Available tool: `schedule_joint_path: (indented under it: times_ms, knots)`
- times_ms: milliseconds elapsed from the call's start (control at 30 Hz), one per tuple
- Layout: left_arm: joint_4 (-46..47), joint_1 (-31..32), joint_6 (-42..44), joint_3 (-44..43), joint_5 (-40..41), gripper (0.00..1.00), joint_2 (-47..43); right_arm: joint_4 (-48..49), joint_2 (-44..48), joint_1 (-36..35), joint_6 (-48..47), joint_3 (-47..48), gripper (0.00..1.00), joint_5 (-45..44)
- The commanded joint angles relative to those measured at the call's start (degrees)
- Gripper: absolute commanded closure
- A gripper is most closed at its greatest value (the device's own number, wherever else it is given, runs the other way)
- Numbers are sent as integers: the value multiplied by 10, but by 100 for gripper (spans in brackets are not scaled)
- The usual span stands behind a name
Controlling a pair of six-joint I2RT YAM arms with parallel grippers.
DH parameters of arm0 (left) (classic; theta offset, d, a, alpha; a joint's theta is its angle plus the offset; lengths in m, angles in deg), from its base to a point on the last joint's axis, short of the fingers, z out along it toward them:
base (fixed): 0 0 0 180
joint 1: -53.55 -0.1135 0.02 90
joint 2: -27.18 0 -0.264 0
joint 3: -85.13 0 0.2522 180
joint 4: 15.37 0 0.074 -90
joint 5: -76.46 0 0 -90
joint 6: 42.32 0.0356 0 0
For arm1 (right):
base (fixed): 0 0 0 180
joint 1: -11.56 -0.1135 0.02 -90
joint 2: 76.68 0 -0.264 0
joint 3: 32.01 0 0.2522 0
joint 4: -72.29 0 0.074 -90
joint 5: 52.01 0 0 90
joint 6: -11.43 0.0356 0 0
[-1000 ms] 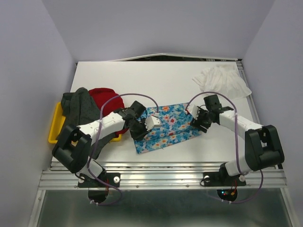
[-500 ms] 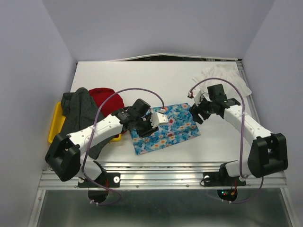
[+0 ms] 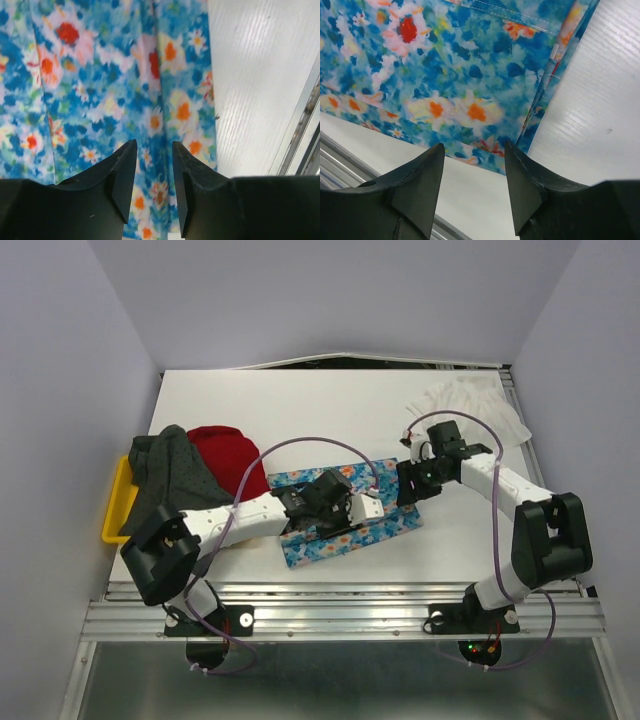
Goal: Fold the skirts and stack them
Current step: Fold the skirt
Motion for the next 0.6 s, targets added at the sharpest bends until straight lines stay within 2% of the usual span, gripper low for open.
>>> schedule_joint_path:
  times_ms: [0, 100, 133, 200, 300, 400, 467, 567]
  knots:
    - [59, 31, -35, 3, 47, 55, 31, -3, 0, 5, 70, -8, 44, -11]
    - [80, 41, -66, -15, 69, 67, 68, -4, -36, 11, 70, -12, 47, -16]
    - [88, 43, -71, -19, 71, 67, 70, -3, -42, 25, 87, -13, 47, -17]
    - [101, 51, -79, -22, 79, 66, 60, -2, -49, 47, 92, -13, 47, -2]
    - [129, 62, -79, -24, 95, 59, 44, -2, -38, 117, 113, -15, 45, 46]
    - [138, 66, -79, -50, 96, 57, 53, -6, -29, 184, 124, -16, 42, 89]
    - [141, 67, -76, -79, 96, 56, 87, -10, -23, 210, 131, -16, 42, 116]
    - [142, 68, -80, -125, 96, 56, 119, -26, -35, 210, 134, -15, 45, 143]
